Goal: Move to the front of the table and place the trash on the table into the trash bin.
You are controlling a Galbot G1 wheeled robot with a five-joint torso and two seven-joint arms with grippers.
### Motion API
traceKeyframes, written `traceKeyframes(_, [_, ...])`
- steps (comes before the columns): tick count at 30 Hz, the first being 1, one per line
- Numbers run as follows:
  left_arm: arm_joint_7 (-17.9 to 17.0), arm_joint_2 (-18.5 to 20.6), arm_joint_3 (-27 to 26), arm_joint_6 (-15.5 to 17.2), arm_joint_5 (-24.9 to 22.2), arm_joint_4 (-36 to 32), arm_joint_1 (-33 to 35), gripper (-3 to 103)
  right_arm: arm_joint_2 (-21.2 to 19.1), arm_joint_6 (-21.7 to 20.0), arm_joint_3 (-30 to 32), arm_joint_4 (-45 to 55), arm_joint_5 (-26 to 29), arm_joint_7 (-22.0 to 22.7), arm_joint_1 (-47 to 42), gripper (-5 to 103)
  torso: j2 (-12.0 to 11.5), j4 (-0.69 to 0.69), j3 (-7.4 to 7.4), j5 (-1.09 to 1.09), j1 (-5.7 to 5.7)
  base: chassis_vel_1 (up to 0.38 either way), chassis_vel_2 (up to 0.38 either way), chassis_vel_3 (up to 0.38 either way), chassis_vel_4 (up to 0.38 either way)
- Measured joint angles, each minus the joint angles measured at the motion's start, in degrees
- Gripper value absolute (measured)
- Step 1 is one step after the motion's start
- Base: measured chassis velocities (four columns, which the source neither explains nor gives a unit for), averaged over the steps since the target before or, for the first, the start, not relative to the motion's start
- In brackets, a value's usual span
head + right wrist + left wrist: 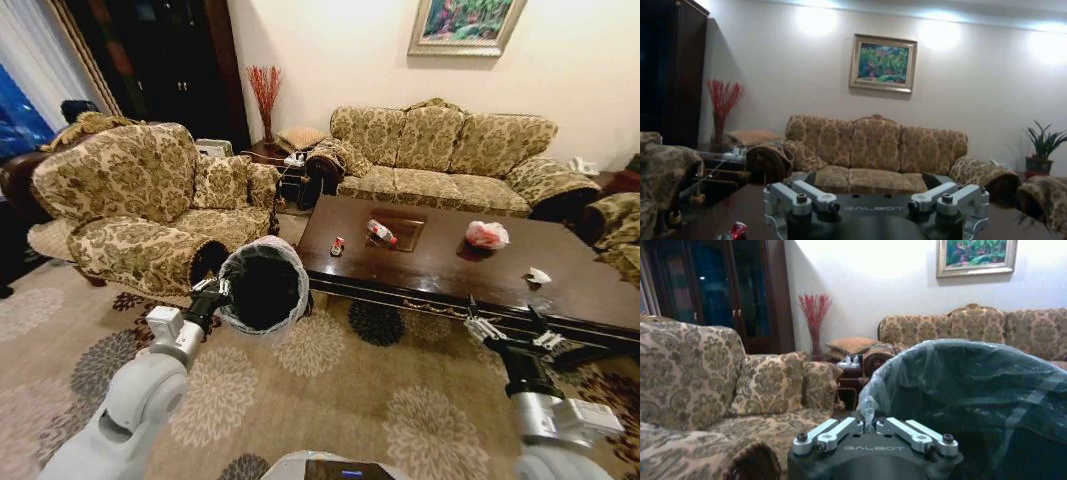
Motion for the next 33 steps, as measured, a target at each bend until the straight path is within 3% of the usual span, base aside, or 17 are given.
traceKeyframes(13, [0.0,-0.3,0.6,-0.1,0.0,0.5,-0.5,4,-0.1,0.3,0.3,-0.9,0.2,0.0,0.2,100,-0.2,-0.01,-0.12,0.01,-0.10,-0.303,0.307,0.308,-0.312])
traceKeyframes(22, [-0.2,-0.8,0.6,1.6,-0.1,1.0,-0.8,4,-0.5,0.2,-0.2,-1.8,0.2,0.2,0.6,100,-0.3,0.00,-0.12,-0.01,-0.04,-0.334,0.321,0.324,-0.310])
traceKeyframes(33, [-1.4,-1.5,0.2,1.2,0.2,1.4,-1.2,4,-3.6,-2.9,-1.0,-5.7,4.8,-2.4,2.5,100,-0.3,0.01,-0.25,-0.02,-0.26,-0.022,0.068,0.037,-0.020])
